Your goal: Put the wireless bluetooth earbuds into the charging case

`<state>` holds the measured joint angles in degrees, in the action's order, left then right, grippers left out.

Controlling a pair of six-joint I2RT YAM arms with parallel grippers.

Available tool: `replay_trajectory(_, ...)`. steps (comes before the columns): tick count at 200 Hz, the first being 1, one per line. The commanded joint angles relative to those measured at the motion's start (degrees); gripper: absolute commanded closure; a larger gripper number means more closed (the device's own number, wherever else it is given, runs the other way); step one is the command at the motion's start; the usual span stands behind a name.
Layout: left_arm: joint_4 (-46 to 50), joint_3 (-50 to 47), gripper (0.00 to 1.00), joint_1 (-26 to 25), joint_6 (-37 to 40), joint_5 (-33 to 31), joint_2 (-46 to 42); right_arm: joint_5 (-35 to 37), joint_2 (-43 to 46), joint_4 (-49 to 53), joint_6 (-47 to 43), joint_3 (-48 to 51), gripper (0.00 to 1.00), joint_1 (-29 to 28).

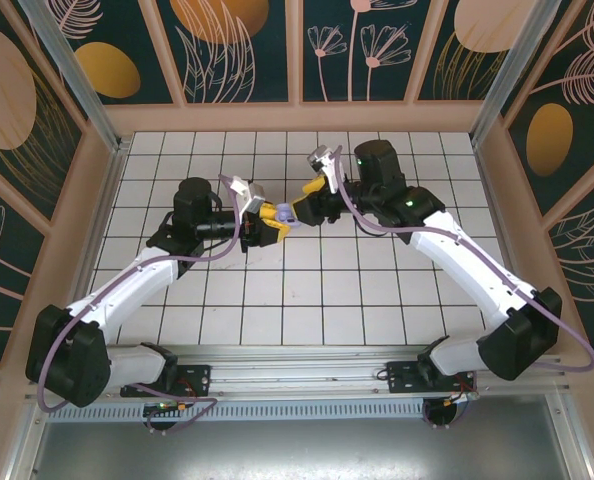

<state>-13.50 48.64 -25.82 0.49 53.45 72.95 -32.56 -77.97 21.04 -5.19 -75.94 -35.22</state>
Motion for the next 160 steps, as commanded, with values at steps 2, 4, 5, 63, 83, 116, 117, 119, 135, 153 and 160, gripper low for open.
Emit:
replay_trajectory(2, -2.2, 0.3, 1.00, -0.2, 0.9, -0.5, -1.1, -2.8, 1.9, 1.3, 0.6, -0.4, 0.37, 0.3)
replay_trajectory(4, -2.2, 0.3, 1.00, -0.2, 0.9, -0.5, -1.1, -2.8, 1.9, 1.3, 0.7, -0.4, 0.37, 0.2)
replay_trajectory(5, -2.2, 0.2, 1.00, -0.2, 0.8, -0.5, -1.1, -2.9, 1.9, 1.3, 0.7, -0.4, 0.37, 0.2)
replay_trajectory(63, -2.2, 0.1, 1.00, -0.1, 0.4, -1.2, -1.7, -4.4, 2.3, 3.4, -1.9, -0.3, 0.37, 0.1)
replay_trajectory(83, -2.3, 0.1, 1.00, -0.1, 0.3, 0.0, -1.9, -3.3, 3.2, 4.9, -4.5, 1.6, 0.37, -0.2)
replay_trajectory(116, -4.2, -0.4, 1.00, -0.1, 0.3, 3.7, -2.0, -1.5, 4.2, 5.3, -7.6, 3.8, 0.35, -1.1)
replay_trajectory(117, -4.2, -0.4, 1.00, -0.1, 0.2, 3.8, -2.0, -1.5, 4.2, 5.3, -7.7, 3.8, 0.35, -1.1)
replay_trajectory(119, -4.3, -0.4, 1.00, -0.1, 0.3, 4.0, -2.0, -1.5, 4.2, 5.3, -7.9, 3.8, 0.35, -1.2)
replay_trajectory(135, -3.8, -0.3, 1.00, -0.1, 1.5, 5.0, -1.7, -1.9, 3.6, 5.2, -8.5, 3.6, 0.35, -1.5)
replay_trajectory(153, -1.0, 0.5, 1.00, -0.1, 4.8, 5.5, -1.4, -3.6, 2.5, 4.9, -8.3, 2.9, 0.34, -1.5)
replay_trajectory(160, 0.1, 0.9, 1.00, -0.1, 6.1, 5.8, -1.4, -3.8, 2.3, 4.8, -8.5, 2.7, 0.34, -1.6)
